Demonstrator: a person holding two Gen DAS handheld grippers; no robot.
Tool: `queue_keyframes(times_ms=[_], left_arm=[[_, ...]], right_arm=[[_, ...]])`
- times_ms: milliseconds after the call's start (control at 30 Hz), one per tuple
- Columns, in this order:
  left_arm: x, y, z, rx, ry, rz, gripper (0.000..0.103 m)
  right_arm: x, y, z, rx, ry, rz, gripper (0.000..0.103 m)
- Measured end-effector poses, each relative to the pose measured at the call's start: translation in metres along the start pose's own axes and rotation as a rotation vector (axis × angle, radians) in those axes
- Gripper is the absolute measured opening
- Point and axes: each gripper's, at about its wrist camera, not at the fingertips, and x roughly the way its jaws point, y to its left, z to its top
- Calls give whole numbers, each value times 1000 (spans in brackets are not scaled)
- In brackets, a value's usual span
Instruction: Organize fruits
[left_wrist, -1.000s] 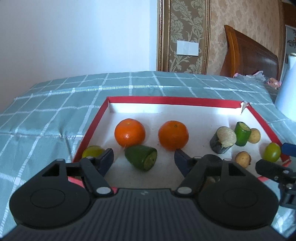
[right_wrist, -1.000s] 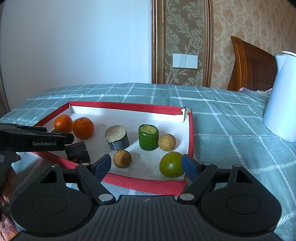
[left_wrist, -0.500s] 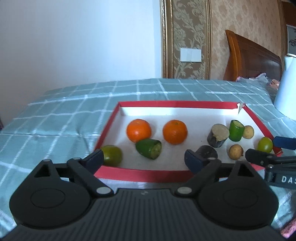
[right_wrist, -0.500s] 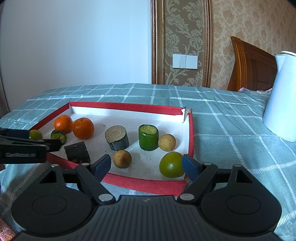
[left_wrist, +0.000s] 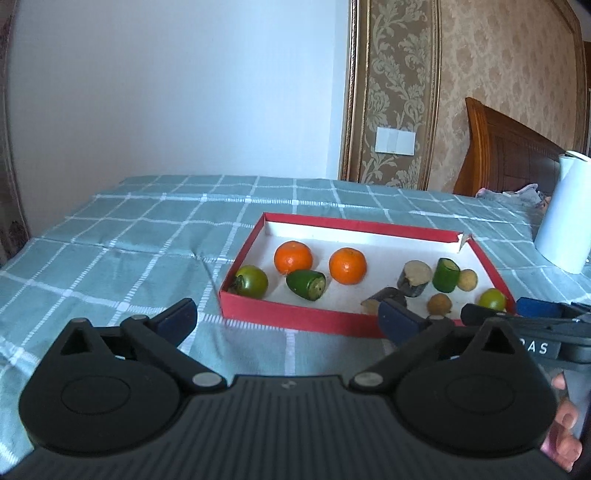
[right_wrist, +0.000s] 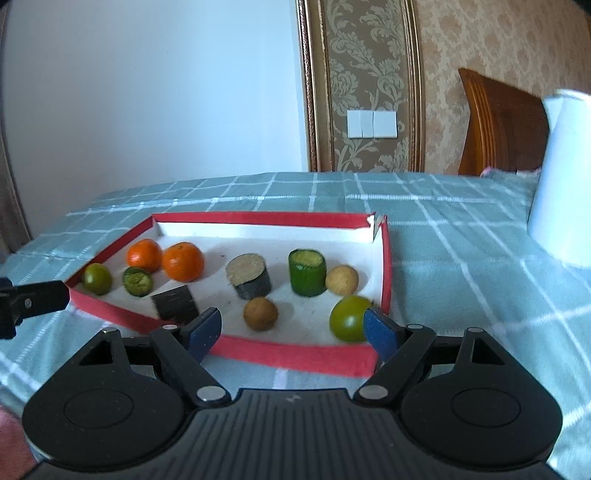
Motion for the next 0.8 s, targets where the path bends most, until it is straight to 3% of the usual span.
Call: queue_keyframes(times_ms=[100, 300, 800], left_arm=[[-12, -5, -2, 11, 1, 16, 103], [-31, -8, -7, -37, 2, 2, 103], [-54, -20, -13, 13, -24, 60, 103]], right_arm=[[-16, 2, -3, 10, -20, -7, 91], [-42, 1, -11, 55, -66, 4, 93], [-51, 14, -28, 53, -40, 32, 93]])
